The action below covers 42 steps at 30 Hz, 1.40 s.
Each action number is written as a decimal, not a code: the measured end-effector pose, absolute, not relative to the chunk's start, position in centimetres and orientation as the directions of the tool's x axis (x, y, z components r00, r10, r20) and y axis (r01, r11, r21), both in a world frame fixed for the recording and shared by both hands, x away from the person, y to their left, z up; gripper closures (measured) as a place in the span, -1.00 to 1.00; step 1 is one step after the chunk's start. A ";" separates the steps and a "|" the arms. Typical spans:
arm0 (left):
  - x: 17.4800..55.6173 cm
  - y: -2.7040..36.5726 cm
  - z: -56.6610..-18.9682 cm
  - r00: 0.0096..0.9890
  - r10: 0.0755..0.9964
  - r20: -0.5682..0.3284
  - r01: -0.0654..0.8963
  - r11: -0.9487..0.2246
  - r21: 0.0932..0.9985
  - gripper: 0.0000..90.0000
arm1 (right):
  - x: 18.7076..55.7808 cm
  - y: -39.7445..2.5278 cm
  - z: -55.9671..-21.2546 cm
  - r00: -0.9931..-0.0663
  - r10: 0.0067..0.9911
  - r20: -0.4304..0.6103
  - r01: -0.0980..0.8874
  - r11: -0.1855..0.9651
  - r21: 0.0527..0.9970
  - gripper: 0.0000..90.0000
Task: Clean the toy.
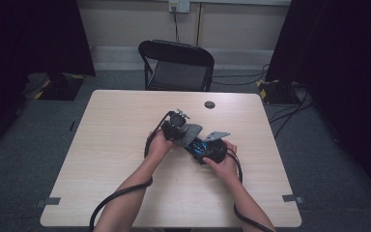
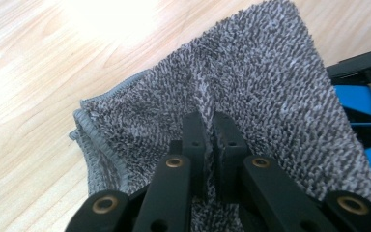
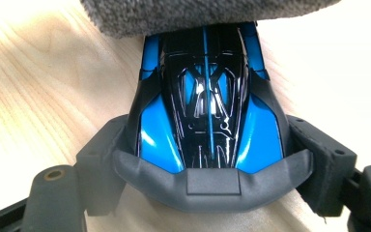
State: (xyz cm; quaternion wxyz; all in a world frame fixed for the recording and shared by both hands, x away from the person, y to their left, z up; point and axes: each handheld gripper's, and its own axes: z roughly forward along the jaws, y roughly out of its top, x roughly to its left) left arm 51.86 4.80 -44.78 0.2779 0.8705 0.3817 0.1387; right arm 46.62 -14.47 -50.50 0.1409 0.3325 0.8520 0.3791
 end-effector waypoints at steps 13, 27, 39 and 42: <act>53.7 6.3 -45.3 0.627 0.779 0.034 0.625 -0.528 0.574 0.90 | 46.6 -14.5 -50.5 -0.739 0.674 0.012 0.460 0.492 0.739 -0.46; 54.0 10.0 -44.5 0.565 0.825 0.011 0.661 -0.461 0.592 0.90 | 46.6 -14.5 -50.5 -0.739 0.674 0.012 0.460 0.491 0.739 -0.46; 49.4 6.5 -40.9 0.715 0.699 0.021 0.519 -0.551 0.654 0.90 | 46.6 -14.5 -50.5 -0.738 0.674 0.013 0.461 0.491 0.740 -0.46; 48.3 4.8 -41.2 0.759 0.650 0.050 0.474 -0.603 0.641 0.90 | 46.6 -14.5 -50.5 -0.738 0.674 0.013 0.461 0.491 0.739 -0.46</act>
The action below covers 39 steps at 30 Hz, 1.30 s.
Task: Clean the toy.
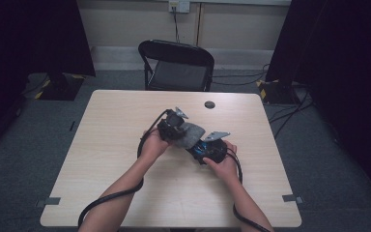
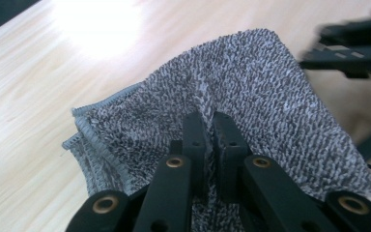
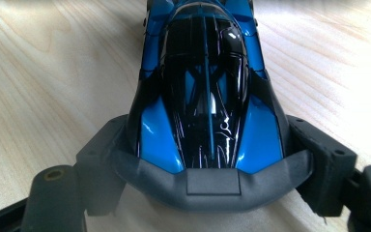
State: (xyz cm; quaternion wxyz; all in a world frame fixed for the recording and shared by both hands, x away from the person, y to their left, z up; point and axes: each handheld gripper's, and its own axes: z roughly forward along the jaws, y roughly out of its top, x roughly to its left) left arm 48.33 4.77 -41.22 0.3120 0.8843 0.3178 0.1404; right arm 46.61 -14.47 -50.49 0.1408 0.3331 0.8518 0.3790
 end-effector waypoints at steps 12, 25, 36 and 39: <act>47.5 0.5 -43.5 0.820 0.570 0.055 0.434 -0.682 0.588 0.90 | 46.6 -14.5 -50.5 -0.738 0.675 0.013 0.462 0.490 0.739 -0.46; 47.7 1.0 -44.1 0.810 0.585 0.048 0.450 -0.672 0.588 0.89 | 46.6 -14.5 -50.5 -0.738 0.675 0.012 0.461 0.491 0.739 -0.46; 49.2 2.0 -43.9 0.772 0.635 0.019 0.505 -0.631 0.589 0.89 | 46.6 -14.5 -50.5 -0.739 0.674 0.012 0.460 0.492 0.739 -0.46; 49.8 2.4 -43.9 0.748 0.663 -0.007 0.538 -0.600 0.592 0.89 | 46.6 -14.5 -50.5 -0.739 0.674 0.012 0.460 0.492 0.739 -0.46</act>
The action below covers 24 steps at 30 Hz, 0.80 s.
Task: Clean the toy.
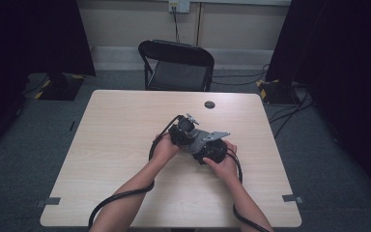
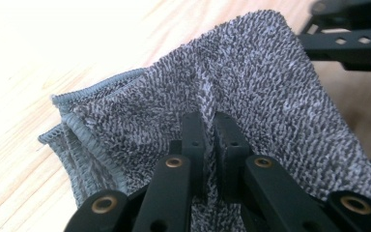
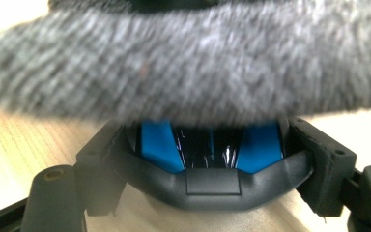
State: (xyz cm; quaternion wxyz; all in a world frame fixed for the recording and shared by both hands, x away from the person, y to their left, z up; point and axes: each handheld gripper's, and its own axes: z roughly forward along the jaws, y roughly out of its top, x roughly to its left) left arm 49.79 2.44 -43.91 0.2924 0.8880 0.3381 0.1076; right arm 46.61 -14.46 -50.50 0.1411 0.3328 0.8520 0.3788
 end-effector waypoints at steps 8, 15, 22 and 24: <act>51.2 3.6 -44.0 0.710 0.704 -0.011 0.574 -0.571 0.587 0.89 | 46.6 -14.5 -50.5 -0.739 0.674 0.011 0.460 0.492 0.739 -0.46; 52.0 4.3 -44.4 0.696 0.717 0.015 0.580 -0.576 0.576 0.89 | 46.6 -14.5 -50.5 -0.739 0.674 0.011 0.460 0.492 0.739 -0.46; 52.9 4.8 -44.6 0.680 0.733 0.011 0.599 -0.565 0.567 0.89 | 46.6 -14.5 -50.5 -0.739 0.674 0.011 0.460 0.492 0.739 -0.46; 53.1 4.9 -44.7 0.672 0.740 0.012 0.605 -0.559 0.566 0.89 | 46.6 -14.5 -50.5 -0.739 0.674 0.012 0.460 0.492 0.739 -0.46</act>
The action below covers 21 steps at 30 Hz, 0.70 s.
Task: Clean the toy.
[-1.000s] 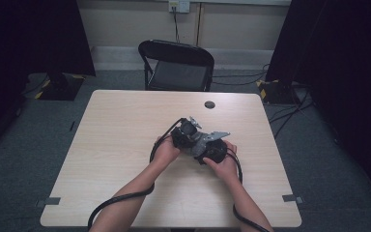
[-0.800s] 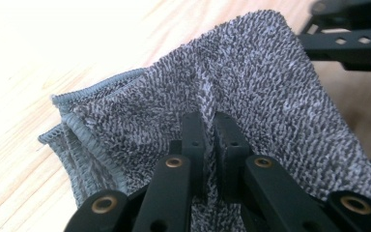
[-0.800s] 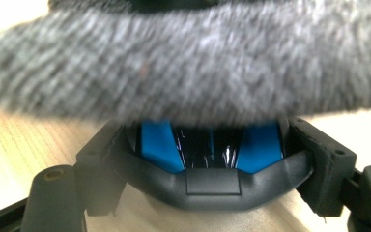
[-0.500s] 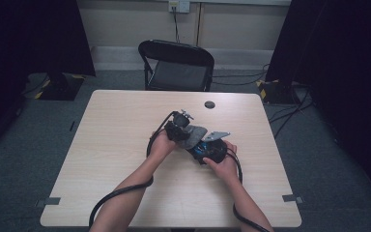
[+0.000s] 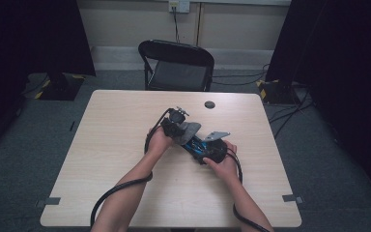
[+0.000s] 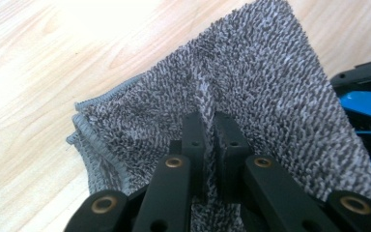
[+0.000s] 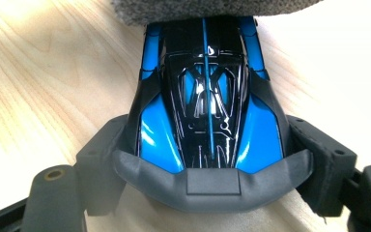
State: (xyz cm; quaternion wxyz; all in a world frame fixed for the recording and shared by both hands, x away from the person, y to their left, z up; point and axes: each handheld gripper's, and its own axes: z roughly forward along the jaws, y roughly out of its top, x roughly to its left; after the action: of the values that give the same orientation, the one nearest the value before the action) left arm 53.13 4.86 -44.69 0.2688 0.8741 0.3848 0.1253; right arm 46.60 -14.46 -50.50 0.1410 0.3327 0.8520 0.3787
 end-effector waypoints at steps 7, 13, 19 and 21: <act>53.6 5.6 -44.9 0.648 0.761 0.022 0.622 -0.546 0.560 0.89 | 46.6 -14.5 -50.5 -0.739 0.674 0.011 0.460 0.492 0.739 -0.46; 54.0 6.0 -45.1 0.636 0.771 0.026 0.635 -0.542 0.551 0.89 | 46.6 -14.5 -50.5 -0.739 0.674 0.011 0.460 0.492 0.739 -0.46; 54.3 6.4 -45.3 0.622 0.783 0.018 0.645 -0.525 0.555 0.89 | 46.6 -14.5 -50.5 -0.739 0.674 0.011 0.460 0.492 0.739 -0.46; 54.4 6.6 -45.4 0.619 0.785 0.019 0.647 -0.523 0.554 0.89 | 46.6 -14.5 -50.5 -0.739 0.674 0.011 0.460 0.492 0.739 -0.46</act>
State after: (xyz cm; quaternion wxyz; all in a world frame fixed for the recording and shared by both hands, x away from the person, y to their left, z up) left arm 54.35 6.56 -45.40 0.2565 0.8623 0.4154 0.1343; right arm 46.61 -14.46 -50.50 0.1412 0.3325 0.8521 0.3788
